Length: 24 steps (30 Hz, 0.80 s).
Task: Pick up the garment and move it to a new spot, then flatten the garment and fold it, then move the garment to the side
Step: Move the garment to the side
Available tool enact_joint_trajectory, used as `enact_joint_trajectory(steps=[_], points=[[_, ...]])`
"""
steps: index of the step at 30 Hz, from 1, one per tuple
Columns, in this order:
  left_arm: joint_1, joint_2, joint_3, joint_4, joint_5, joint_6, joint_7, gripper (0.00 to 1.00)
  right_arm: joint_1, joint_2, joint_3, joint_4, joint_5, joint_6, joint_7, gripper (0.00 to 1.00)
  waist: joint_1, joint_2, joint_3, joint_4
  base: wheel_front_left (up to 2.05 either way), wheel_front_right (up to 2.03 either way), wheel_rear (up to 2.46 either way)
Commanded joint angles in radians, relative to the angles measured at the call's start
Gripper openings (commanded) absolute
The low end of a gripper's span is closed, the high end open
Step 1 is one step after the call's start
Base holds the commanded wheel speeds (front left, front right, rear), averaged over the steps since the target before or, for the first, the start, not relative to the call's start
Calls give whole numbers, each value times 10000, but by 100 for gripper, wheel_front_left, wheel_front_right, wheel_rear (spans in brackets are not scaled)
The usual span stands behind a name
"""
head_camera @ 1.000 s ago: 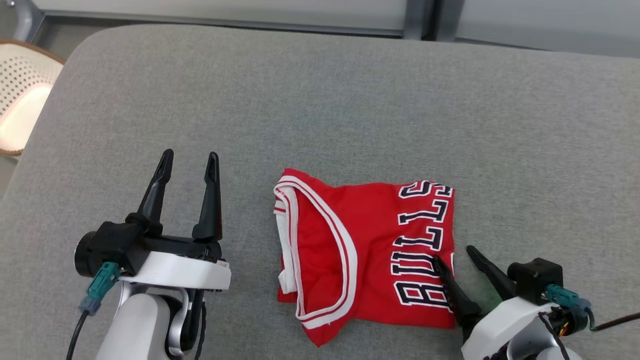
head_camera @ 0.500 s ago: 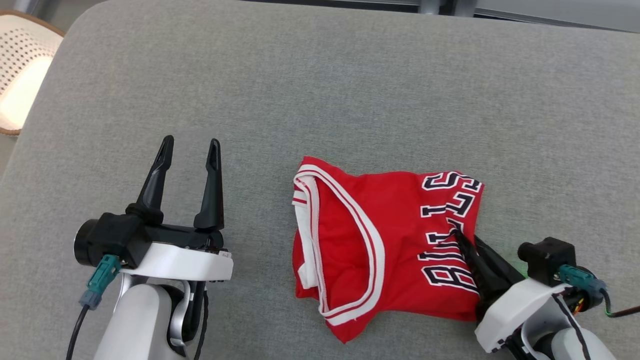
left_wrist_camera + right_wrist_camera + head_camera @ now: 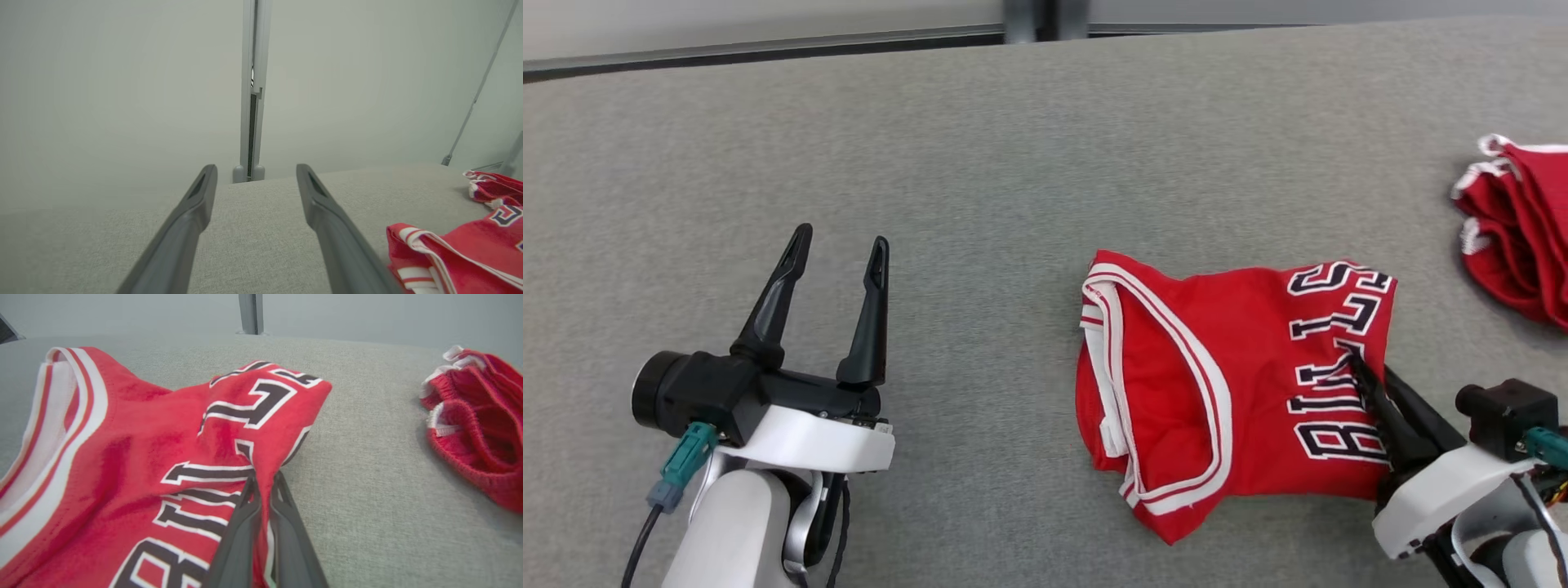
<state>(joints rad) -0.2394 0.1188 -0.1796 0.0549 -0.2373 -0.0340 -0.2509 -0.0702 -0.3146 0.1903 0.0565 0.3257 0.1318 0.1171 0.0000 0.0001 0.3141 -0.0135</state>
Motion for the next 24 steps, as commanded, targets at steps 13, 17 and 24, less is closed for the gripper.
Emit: enact_joint_trajectory(steps=[13, 17, 24], points=[[-1147, 296, -465, -748, 288, -230, 564, 100, -2733, -1316, -1846, 745, 328, -23, -632, 0, 0, -1, 1077, -1571, 0, 0, 0], [-1367, 445, -476, -1068, 402, -216, 691, 100, -3488, -1748, -2935, 1322, 637, -13, -545, 0, 0, -1, 1666, -1675, 0, 0, 0], [-1810, 736, -583, -1782, 578, -247, 1070, 100, -4871, -2207, -3635, 3738, 1557, -23, -863, 0, 0, -1, 2881, -1568, 0, 0, 0]])
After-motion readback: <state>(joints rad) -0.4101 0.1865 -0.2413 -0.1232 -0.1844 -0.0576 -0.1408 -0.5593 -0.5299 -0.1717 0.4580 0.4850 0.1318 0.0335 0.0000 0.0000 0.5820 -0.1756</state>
